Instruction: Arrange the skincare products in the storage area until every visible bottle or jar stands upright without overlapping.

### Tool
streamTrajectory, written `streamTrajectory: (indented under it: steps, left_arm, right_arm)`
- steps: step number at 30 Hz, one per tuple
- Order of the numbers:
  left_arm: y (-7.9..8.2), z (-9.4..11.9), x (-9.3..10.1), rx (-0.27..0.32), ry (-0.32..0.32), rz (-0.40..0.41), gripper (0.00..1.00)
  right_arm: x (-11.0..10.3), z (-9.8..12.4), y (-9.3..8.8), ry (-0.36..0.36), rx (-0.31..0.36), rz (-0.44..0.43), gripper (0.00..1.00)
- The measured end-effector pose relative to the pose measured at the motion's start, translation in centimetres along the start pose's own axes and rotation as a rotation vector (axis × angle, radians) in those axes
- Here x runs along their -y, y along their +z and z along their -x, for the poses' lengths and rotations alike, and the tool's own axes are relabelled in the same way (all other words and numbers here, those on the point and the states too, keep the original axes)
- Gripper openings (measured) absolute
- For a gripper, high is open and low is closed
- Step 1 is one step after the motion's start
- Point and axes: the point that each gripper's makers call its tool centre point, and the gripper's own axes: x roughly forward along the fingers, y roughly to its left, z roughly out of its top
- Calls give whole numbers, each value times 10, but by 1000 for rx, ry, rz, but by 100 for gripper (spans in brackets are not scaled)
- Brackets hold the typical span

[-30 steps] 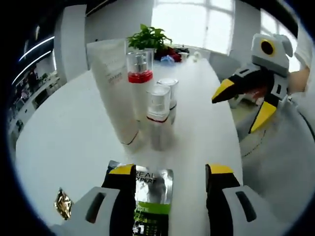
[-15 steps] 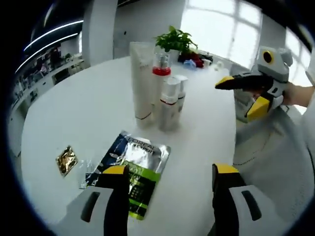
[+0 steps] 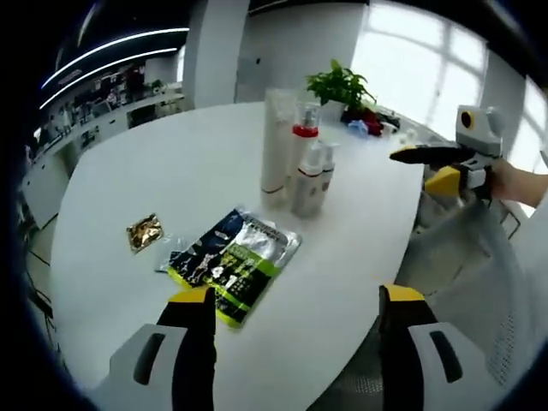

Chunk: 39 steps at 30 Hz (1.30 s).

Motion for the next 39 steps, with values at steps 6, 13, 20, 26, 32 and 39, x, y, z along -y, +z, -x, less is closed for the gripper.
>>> streamTrajectory:
  steps: [6,13,20,26,32,39]
  left_arm:
    - [-6,17,-3,14,57,29,81]
    - [-9,26,-1,18,85,40,82]
    - [-9,29,1,21,102,46,82]
    - [-9,27,5,13,98,55,82]
    - [-5,23,6,16,98,27,84]
    - [0,18,4,5,103,-35,90]
  right_arm:
    - [-7,4,-2,21,-1,1,68]
    - [-12,5,-3,41,0,2,69]
    - [-13,9,-2,46,8,2,68]
    - [-12,11,-2,41,15,3,68]
    - [-13,12,-2,45,18,6,68]
    - [-18,11,-4,53,14,11,68]
